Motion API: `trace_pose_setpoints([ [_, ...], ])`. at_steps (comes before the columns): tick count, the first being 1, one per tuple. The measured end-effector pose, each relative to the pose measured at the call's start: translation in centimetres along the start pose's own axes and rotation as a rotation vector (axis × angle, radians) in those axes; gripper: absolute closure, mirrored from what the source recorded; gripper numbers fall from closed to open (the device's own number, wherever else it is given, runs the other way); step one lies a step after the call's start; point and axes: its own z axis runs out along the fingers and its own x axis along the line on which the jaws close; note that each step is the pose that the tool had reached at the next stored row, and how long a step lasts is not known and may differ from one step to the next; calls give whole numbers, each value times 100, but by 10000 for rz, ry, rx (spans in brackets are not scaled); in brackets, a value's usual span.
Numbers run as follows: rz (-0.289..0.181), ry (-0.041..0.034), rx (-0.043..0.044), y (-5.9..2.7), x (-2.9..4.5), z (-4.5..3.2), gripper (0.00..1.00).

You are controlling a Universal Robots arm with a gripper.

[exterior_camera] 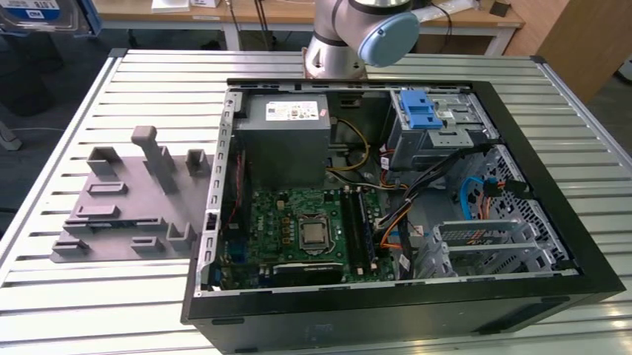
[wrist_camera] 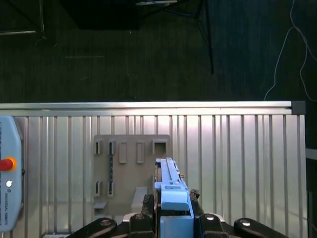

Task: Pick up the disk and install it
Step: 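Pick up the disk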

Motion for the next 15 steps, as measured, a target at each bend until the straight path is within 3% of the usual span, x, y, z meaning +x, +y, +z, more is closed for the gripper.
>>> trace_pose_setpoints([
  [12, -1, -1, 1, -5, 203, -2, 63],
  [15, -2, -1, 2, -17, 222, -3, 63],
])
